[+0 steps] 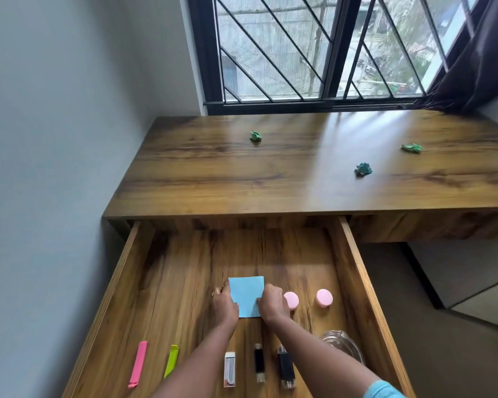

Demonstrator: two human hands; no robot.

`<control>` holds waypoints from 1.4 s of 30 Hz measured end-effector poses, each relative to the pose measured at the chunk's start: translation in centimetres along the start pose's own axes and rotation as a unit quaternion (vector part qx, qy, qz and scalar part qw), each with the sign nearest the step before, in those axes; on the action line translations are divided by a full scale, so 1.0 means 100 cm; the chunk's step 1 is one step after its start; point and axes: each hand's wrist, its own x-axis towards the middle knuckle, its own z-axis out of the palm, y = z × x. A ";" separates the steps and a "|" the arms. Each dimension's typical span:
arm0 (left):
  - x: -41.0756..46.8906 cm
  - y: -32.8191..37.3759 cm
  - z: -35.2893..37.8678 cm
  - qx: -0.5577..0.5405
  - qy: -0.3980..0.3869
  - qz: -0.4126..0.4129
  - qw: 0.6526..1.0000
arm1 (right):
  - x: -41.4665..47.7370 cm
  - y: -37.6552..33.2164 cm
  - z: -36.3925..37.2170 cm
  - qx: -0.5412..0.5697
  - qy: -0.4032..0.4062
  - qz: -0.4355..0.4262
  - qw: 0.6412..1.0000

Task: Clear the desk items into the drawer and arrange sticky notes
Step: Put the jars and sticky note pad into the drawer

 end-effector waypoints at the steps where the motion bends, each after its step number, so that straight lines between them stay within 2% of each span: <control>1: -0.001 0.000 0.000 0.005 -0.002 0.003 1.000 | -0.002 -0.001 0.000 -0.011 0.000 -0.005 1.000; 7: -0.015 0.005 -0.008 0.044 0.052 0.001 0.998 | -0.022 0.001 -0.004 -0.041 0.033 -0.076 0.996; 14: -0.056 -0.023 -0.010 0.098 0.028 0.195 0.976 | -0.073 0.025 0.002 -0.053 0.078 -0.171 0.981; 18: -0.087 -0.034 -0.013 0.106 0.040 0.226 0.967 | -0.101 0.032 0.008 -0.020 0.097 -0.156 0.983; 21: -0.112 -0.040 -0.012 0.109 0.015 0.283 0.953 | -0.123 0.033 0.009 -0.031 0.081 -0.212 0.973; 25: -0.135 -0.051 -0.015 0.145 -0.013 0.291 0.946 | -0.148 0.042 0.009 -0.066 0.090 -0.280 0.954; 28: -0.148 -0.060 -0.015 0.157 -0.047 0.275 0.947 | -0.167 0.052 0.012 -0.092 0.132 -0.323 0.933; 31: -0.159 -0.071 -0.014 0.207 -0.066 0.327 0.920 | -0.179 0.071 0.023 -0.139 0.173 -0.378 0.899; 33: -0.166 -0.072 -0.014 0.213 -0.036 0.383 0.898 | -0.179 0.083 0.030 -0.151 0.199 -0.427 0.869; 37: -0.175 -0.081 -0.007 0.200 0.042 0.434 0.877 | -0.182 0.088 0.030 -0.163 0.244 -0.497 0.816; 42: -0.174 -0.079 -0.004 0.210 0.113 0.465 0.853 | -0.182 0.088 0.030 -0.165 0.269 -0.536 0.783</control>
